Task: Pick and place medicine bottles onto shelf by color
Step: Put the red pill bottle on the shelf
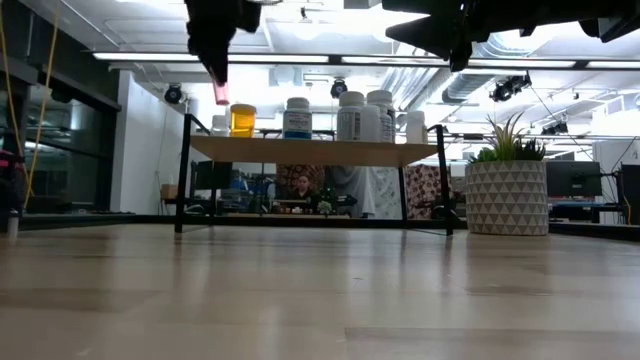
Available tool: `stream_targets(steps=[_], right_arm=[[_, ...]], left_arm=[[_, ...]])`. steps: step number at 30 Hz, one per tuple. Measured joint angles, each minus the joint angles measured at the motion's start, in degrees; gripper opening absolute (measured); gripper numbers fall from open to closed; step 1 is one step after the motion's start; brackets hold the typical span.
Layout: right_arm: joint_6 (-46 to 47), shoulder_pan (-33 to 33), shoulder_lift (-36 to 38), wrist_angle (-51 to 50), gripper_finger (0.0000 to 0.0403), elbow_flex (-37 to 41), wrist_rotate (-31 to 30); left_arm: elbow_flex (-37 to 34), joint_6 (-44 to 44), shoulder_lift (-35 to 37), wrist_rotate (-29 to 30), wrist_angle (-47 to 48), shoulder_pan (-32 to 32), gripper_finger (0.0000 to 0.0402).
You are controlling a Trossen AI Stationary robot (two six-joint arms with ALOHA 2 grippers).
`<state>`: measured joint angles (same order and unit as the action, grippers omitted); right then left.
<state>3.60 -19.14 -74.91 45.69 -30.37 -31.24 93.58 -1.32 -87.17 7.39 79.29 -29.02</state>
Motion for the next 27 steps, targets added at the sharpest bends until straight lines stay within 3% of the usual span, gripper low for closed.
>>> stream_targets(steps=[14, 27], right_arm=[[0.0, 0.0, 0.0, -0.7, 0.0216, 0.0, 0.0], [0.4, 0.0, 0.0, -0.9, 0.0216, 0.0, 0.0]], left_arm=[[0.0, 0.5, -6.8, -1.1, 0.1, -2.9, 0.0108], [0.0, -2.7, -8.0, -0.8, 0.2, -2.9, 0.0108]])
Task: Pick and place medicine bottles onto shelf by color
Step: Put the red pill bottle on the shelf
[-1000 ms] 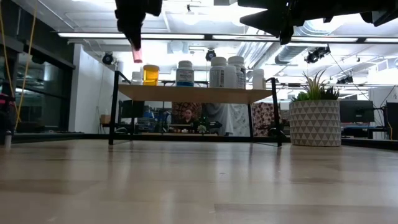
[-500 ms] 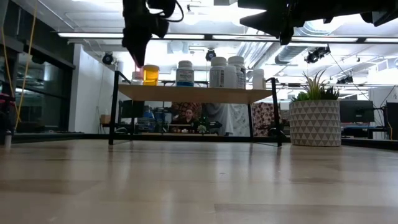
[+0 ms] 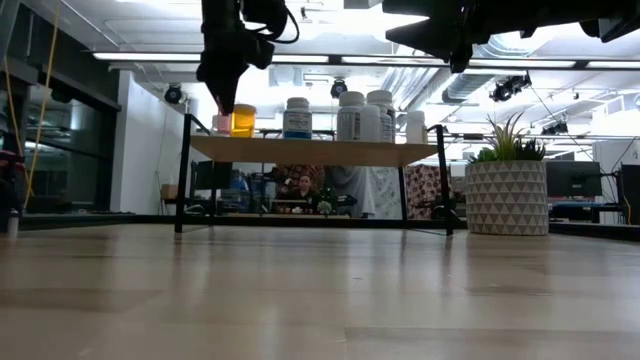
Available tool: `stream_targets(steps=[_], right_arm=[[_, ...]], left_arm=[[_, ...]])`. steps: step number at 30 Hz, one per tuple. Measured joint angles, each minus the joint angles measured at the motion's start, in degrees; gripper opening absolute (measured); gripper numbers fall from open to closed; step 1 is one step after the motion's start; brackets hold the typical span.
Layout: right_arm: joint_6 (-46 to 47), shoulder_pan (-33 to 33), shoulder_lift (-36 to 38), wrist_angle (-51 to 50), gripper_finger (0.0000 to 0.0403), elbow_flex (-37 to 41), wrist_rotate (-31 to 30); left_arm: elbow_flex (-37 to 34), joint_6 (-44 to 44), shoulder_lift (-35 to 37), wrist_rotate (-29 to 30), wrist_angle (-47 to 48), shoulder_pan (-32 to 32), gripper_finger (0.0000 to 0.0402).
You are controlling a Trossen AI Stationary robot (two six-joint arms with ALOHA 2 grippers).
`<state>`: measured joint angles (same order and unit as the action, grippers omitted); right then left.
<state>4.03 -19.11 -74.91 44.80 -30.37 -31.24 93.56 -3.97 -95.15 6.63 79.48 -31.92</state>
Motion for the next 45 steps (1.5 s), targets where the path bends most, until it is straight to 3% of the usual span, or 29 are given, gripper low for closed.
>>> stream_targets(steps=[16, 40, 45], right_arm=[[0.0, 0.0, 0.0, 0.0, 0.0216, 0.0, 0.0], [0.0, 0.0, 0.0, 0.0, 0.0216, 0.0, 0.0], [0.0, 0.0, 0.0, 0.0, 0.0216, 0.0, 0.0]], left_arm=[[0.0, -5.9, 0.0, -2.0, 0.2, -0.9, 0.0108], [-3.5, -2.9, 0.3, -1.6, -1.8, -1.4, 0.0109], [-3.6, -3.2, 0.0, -1.2, -1.8, -1.4, 0.0127]])
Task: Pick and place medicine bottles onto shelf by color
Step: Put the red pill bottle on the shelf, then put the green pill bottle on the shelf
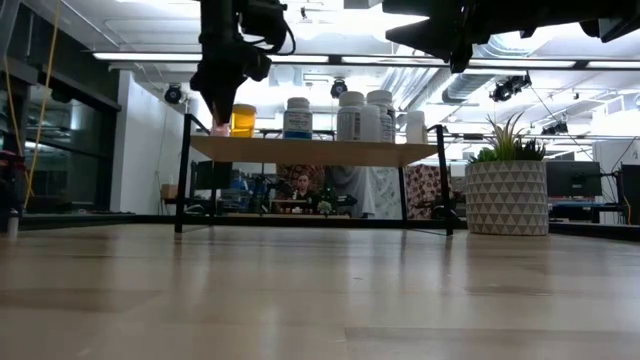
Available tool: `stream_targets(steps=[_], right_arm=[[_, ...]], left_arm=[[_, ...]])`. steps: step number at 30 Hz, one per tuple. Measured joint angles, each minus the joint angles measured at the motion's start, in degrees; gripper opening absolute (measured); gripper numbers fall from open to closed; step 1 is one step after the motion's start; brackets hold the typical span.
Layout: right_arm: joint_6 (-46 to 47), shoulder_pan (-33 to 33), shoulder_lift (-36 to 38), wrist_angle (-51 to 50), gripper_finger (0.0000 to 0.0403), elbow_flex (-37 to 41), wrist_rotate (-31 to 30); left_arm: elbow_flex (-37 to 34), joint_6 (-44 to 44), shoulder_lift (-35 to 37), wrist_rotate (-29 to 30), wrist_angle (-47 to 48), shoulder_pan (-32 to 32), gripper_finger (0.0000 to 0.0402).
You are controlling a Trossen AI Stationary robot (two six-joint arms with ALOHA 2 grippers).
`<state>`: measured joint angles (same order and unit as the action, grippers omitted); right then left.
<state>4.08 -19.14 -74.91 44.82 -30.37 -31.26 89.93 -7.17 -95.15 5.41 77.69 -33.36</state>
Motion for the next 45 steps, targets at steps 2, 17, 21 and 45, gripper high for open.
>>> stream_targets(steps=[2, 17, 21, 45], right_arm=[[0.0, 0.0, 0.0, 0.0, 0.0216, 0.0, 0.0], [0.0, 0.0, 0.0, 0.0, 0.0216, 0.0, 0.0], [0.0, 0.0, 0.0, 0.0, 0.0216, 0.0, 0.0], [0.5, 0.0, 0.0, 0.0, 0.0216, 0.0, 0.0]], left_arm=[[0.0, -0.1, 0.0, 0.0, 0.0, 0.0, 0.0143], [0.0, 0.3, 0.2, 1.5, 0.8, 0.0, 0.0236], [0.1, 0.3, 0.7, 1.5, 1.0, -0.4, 0.0236], [0.2, -3.0, 15.6, -3.2, -3.2, 0.3, 0.0236]])
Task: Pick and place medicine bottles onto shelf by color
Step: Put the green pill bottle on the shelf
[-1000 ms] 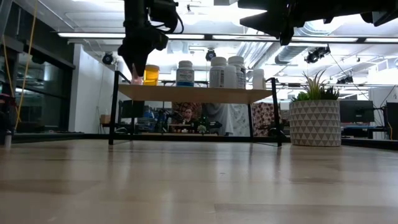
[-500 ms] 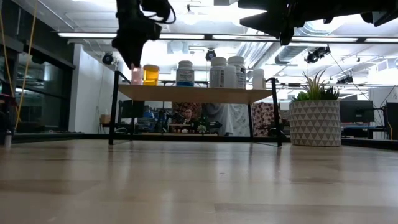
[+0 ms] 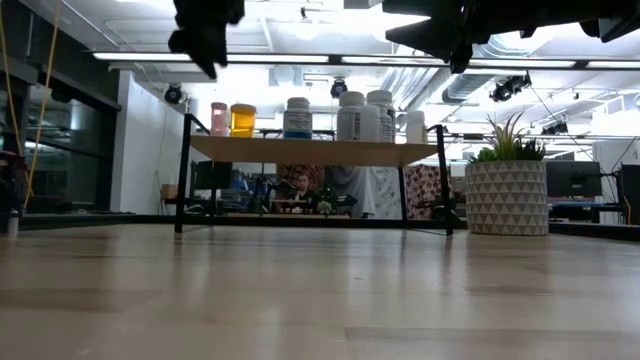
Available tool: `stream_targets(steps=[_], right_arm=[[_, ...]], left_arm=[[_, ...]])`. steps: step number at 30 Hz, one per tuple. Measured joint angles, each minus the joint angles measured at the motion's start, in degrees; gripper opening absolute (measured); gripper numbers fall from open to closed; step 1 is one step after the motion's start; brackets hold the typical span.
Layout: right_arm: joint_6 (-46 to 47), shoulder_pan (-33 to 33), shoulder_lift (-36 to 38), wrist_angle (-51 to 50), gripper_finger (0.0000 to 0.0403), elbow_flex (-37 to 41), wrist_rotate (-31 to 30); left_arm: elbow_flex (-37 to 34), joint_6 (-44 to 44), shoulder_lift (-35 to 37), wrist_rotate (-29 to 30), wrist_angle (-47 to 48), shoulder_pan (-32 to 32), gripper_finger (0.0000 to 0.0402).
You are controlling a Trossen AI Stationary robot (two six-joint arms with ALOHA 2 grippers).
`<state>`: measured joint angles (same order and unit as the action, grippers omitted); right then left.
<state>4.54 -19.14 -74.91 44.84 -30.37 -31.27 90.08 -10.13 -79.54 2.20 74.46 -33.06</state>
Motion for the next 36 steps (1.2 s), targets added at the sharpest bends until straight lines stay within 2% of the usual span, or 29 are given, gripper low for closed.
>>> stream_targets(steps=[5, 8, 11, 17, 20, 22, 27, 31, 36], right_arm=[[0.0, 0.0, 0.0, 0.0, 0.0216, 0.0, 0.0], [0.0, 0.0, 0.0, 0.0, 0.0216, 0.0, 0.0], [0.0, 0.0, 0.0, 0.0, 0.0216, 0.0, 0.0], [0.0, 0.0, 0.0, 0.0, 0.0216, 0.0, 0.0], [0.0, 0.0, 0.0, 0.0, 0.0216, 0.0, 0.0], [0.0, 0.0, 0.0, 0.0, 0.0216, 0.0, 0.0], [0.0, 0.0, 0.0, 0.0, 0.0216, 0.0, 0.0], [0.6, 0.0, 0.0, 0.0, 0.0216, 0.0, 0.0], [0.5, 0.0, 0.0, 0.0, 0.0216, 0.0, 0.0]], left_arm=[[-0.9, -1.5, 5.6, 0.0, -7.4, 7.0, 0.0236], [-5.6, -2.1, 10.5, 0.0, -15.8, 14.0, 0.0236], [-14.2, -3.2, 16.3, 0.8, -26.1, 22.5, 0.0236], [-36.7, -6.7, 26.5, 6.8, -47.4, 41.4, 0.0236], [-45.3, -12.3, 29.1, 10.9, -53.1, 50.1, 0.0236], [-48.7, -16.3, 29.6, 14.0, -53.7, 55.1, 0.0236], [-50.5, -20.7, 28.3, 20.6, -53.8, 65.3, 0.0236], [-49.6, -18.0, 26.0, 20.6, -56.4, 71.0, 0.0236], [-44.5, -19.4, 19.2, 20.3, -51.6, 78.1, 0.0236]])
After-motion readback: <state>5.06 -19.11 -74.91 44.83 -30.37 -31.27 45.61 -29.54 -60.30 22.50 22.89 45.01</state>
